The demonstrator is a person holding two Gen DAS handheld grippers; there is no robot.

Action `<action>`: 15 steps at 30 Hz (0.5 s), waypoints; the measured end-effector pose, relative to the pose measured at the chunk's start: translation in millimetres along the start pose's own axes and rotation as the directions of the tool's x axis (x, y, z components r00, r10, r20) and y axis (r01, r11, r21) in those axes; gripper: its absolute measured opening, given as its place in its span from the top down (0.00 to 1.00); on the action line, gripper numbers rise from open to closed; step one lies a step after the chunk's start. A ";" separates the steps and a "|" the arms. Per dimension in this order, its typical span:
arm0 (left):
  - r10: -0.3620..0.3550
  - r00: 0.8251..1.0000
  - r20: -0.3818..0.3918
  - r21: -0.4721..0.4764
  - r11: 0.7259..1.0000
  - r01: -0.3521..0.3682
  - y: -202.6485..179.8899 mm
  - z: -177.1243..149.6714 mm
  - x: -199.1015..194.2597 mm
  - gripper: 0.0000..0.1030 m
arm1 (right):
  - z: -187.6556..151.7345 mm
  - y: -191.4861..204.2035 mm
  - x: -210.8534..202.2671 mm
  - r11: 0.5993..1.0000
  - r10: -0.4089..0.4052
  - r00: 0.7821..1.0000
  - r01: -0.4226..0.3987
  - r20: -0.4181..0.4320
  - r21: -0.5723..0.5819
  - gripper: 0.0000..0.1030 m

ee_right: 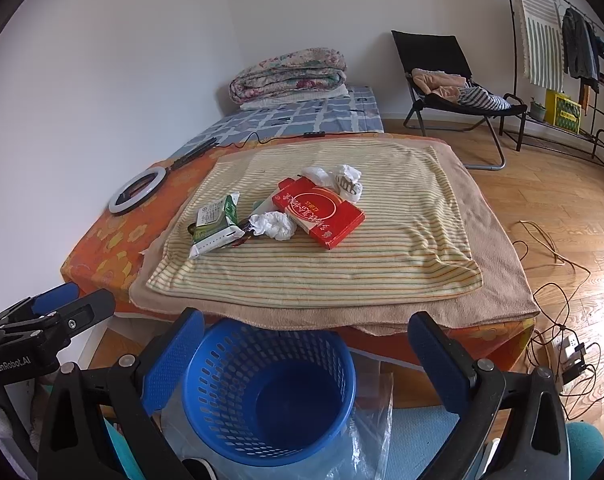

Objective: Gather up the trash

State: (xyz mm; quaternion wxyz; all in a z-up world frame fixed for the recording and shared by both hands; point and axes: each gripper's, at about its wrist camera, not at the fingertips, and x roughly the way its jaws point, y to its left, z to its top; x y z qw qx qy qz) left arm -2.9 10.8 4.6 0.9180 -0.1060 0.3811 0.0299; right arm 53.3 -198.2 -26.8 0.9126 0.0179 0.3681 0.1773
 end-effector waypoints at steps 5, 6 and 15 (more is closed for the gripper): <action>0.000 1.000 0.000 -0.001 1.000 0.000 -0.2 -0.7 0.4 0.00 | -0.4 0.5 0.3 1.000 -0.001 1.000 0.001 -0.001 -0.001 0.00; 0.000 1.000 0.001 0.001 1.000 0.000 -0.4 -1.1 0.6 0.00 | -0.6 0.6 0.2 1.000 0.000 1.000 0.000 -0.001 -0.002 0.00; 0.001 1.000 0.002 -0.001 1.000 -0.001 -0.5 -0.5 0.3 0.00 | -0.6 0.8 0.9 1.000 -0.002 1.000 0.002 -0.002 -0.001 0.00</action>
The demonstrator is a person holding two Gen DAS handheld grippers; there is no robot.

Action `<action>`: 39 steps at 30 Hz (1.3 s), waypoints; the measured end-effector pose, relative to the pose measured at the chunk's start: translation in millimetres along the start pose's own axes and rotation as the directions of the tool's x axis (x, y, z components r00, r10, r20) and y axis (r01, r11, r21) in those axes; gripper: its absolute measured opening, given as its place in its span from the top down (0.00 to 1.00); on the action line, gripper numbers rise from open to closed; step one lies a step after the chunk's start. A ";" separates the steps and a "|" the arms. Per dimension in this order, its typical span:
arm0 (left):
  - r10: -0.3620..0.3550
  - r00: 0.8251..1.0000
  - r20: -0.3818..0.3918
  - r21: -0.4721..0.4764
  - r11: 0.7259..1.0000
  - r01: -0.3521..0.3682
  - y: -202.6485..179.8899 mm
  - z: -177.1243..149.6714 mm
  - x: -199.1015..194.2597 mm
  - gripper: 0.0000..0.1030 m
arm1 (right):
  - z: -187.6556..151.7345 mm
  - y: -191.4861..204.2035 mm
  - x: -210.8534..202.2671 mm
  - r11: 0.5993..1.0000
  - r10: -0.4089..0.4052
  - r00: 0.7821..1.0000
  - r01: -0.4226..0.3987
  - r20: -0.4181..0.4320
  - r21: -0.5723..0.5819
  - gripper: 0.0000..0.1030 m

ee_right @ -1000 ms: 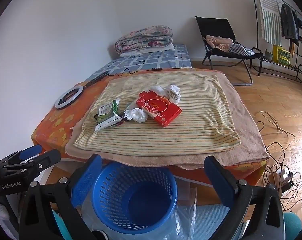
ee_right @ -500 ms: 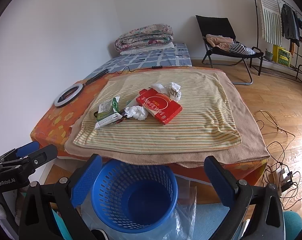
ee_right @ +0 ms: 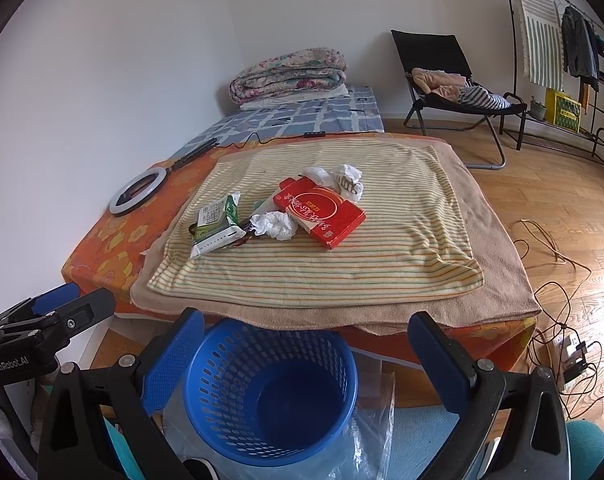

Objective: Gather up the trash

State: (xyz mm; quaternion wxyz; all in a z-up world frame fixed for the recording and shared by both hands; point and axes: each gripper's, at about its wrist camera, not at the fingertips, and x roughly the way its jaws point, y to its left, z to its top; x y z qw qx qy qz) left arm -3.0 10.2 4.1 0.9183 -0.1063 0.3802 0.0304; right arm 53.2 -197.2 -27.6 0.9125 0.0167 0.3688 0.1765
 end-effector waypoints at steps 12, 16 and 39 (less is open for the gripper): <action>-0.001 1.000 0.001 -0.001 1.000 0.001 0.5 -0.5 0.0 0.00 | -1.2 0.5 1.1 1.000 0.000 1.000 0.000 -0.004 0.000 0.00; -0.002 1.000 0.001 -0.001 1.000 0.002 0.8 -0.5 0.0 0.00 | -1.3 0.5 1.1 1.000 -0.001 1.000 0.001 -0.003 0.000 0.00; 0.012 1.000 -0.011 -0.016 1.000 -0.012 20.2 9.2 20.5 0.00 | -3.2 -5.3 15.1 1.000 -0.006 1.000 0.006 -0.018 0.024 0.00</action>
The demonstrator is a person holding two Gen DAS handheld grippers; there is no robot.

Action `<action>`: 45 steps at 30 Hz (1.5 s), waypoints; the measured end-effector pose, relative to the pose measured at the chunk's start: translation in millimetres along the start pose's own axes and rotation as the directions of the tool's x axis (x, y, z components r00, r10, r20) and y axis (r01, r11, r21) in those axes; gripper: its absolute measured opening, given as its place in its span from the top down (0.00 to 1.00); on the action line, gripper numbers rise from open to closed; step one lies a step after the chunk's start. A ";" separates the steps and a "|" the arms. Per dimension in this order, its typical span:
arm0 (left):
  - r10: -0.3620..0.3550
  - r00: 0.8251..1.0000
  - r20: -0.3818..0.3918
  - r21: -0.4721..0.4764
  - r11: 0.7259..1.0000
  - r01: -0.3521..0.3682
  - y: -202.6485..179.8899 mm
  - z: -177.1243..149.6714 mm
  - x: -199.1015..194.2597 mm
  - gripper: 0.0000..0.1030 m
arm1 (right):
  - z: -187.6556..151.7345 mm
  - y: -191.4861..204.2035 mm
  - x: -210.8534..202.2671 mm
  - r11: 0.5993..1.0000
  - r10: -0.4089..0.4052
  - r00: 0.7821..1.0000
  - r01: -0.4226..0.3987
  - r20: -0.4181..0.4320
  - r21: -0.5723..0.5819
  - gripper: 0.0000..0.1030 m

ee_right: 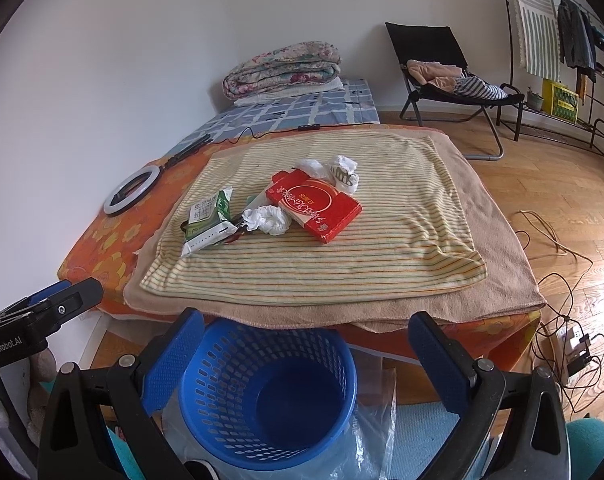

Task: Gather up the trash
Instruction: 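Grasp the green milk carton with the left tool while the right tool grasps white tissues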

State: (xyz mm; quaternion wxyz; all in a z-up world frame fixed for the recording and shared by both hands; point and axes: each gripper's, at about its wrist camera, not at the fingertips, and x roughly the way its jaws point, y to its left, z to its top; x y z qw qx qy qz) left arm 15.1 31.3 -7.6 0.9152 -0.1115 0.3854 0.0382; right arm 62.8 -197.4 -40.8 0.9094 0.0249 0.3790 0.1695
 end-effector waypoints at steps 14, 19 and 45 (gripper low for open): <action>-0.037 0.994 -0.102 -0.038 0.999 0.033 34.6 42.5 72.0 0.08 | 44.6 -23.4 47.2 0.999 -0.003 1.000 0.002 -0.026 -0.039 0.00; -0.053 0.989 -0.140 -0.062 0.997 0.045 47.1 65.9 101.0 0.18 | 71.5 -36.9 74.5 0.999 -0.024 0.999 0.022 -0.040 -0.049 0.00; -0.287 0.898 -0.335 -0.403 0.904 0.139 107.1 89.9 237.0 0.38 | 152.8 -71.7 215.8 0.998 0.022 0.990 -0.014 -0.138 0.062 0.05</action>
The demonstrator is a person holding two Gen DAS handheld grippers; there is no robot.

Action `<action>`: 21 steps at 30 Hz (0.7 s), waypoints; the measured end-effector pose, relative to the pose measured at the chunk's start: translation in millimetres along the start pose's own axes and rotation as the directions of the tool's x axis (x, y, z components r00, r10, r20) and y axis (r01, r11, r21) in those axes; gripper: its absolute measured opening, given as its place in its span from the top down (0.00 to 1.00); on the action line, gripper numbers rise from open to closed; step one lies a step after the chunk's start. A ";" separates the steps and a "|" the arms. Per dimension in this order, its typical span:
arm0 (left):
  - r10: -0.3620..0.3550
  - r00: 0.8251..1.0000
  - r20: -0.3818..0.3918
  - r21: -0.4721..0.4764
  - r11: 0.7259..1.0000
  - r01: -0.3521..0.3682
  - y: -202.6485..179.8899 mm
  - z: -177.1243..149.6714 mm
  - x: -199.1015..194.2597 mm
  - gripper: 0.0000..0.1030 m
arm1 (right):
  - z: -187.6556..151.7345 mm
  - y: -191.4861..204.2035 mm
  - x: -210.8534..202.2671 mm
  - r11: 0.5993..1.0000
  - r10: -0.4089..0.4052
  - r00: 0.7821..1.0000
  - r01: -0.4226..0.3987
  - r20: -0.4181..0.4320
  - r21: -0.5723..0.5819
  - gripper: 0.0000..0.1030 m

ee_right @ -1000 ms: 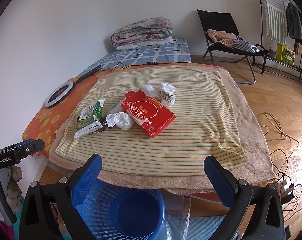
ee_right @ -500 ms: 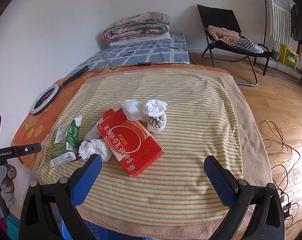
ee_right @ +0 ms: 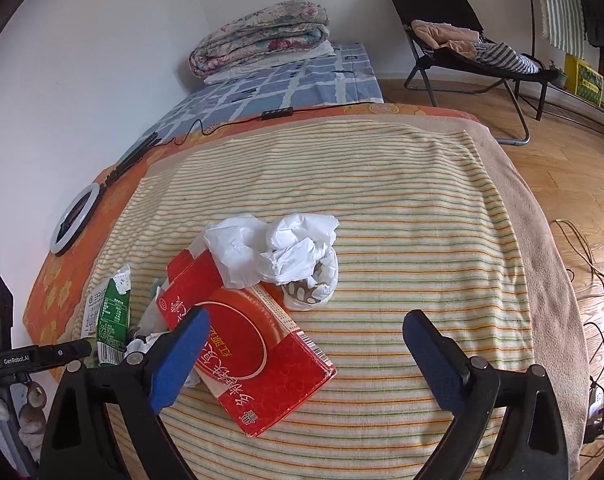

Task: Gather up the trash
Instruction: 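Grasp the green milk carton with the left tool while the right tool grasps white tissues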

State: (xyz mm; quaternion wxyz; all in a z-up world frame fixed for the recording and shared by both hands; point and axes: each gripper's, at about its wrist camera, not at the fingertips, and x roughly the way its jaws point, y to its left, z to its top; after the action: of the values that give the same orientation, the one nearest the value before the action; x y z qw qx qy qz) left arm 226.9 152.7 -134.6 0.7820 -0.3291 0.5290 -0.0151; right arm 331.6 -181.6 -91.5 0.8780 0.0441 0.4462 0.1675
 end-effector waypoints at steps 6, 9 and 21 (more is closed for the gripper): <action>-0.027 1.000 0.015 -0.009 1.000 0.028 -6.0 6.3 3.0 0.59 | 17.8 -12.0 26.5 0.996 0.029 1.000 -0.029 -0.009 0.085 0.08; -0.005 0.999 0.052 0.024 1.000 0.004 -16.1 7.5 -4.1 0.65 | 21.3 -16.4 38.9 0.993 0.044 0.999 -0.041 -0.026 0.106 0.15; 0.105 0.977 0.185 0.315 0.936 -0.160 -98.5 -9.9 -13.7 0.74 | 27.7 -24.1 56.8 0.985 0.086 0.995 -0.079 -0.042 0.156 0.25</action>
State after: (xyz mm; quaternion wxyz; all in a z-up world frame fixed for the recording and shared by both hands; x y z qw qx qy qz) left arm 244.6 75.8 -73.3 0.8661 -0.1582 0.4737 -0.0226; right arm 390.9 -183.3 -124.1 0.8531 0.1261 0.4769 0.1698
